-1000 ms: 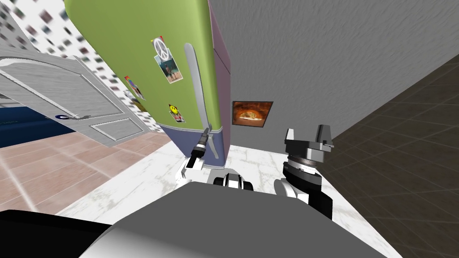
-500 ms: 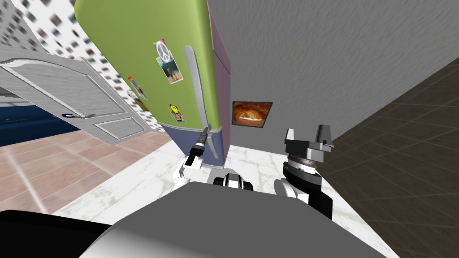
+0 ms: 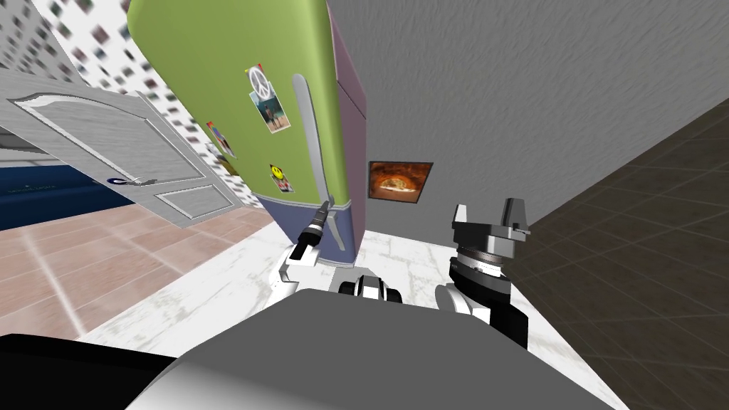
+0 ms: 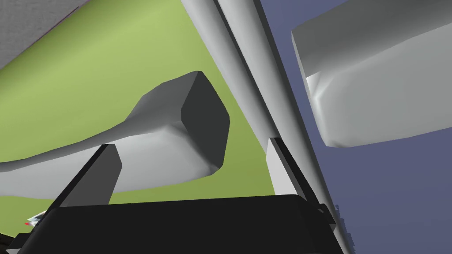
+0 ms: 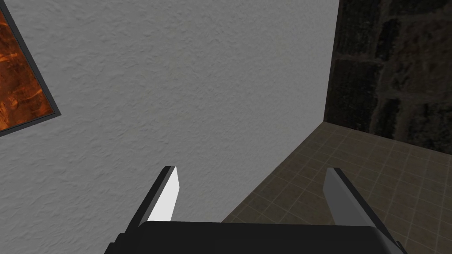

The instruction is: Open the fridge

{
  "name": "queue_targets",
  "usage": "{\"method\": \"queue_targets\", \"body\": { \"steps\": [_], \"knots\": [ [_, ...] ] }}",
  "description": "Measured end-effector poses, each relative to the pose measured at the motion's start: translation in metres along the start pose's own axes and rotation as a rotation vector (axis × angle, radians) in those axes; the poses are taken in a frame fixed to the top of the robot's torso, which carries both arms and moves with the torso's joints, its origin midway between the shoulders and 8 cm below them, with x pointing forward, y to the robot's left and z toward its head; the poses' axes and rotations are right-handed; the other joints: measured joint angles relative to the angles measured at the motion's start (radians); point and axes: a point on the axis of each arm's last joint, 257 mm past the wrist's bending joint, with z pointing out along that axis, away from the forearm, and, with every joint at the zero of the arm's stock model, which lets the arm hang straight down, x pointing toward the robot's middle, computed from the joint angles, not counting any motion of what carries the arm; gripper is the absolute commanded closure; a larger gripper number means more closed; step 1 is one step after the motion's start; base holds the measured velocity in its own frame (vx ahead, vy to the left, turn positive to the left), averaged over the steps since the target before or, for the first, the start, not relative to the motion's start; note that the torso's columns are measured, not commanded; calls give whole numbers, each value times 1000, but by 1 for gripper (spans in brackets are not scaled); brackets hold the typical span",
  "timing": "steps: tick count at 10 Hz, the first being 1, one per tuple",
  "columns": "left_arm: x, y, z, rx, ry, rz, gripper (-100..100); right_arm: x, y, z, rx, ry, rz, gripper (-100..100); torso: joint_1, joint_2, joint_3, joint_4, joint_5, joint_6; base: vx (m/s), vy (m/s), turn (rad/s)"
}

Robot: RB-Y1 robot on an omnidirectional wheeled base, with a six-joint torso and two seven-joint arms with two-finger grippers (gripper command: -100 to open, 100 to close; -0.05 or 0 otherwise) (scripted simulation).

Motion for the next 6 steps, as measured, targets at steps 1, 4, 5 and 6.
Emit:
{"method": "queue_targets", "body": {
  "steps": [1,4,5,6],
  "knots": [
    [-3,0,1,-15,2,10,-100,0,0,0,0,0,0,0,-1,0,0,1,-1,1,-7,-44,19],
    [-11,2,4,-55,5,33,-100,0,0,0,0,0,0,0,-1,0,0,0,-1,1,-2,-38,16],
    [-14,3,4,-71,6,43,-100,0,0,0,0,0,0,0,-1,-1,-1,0,-1,1,-7,-52,32],
    [-17,3,5,-87,6,53,-100,0,0,0,0,0,0,0,-2,0,0,0,-1,1,-1,-47,13]
  ]
}}
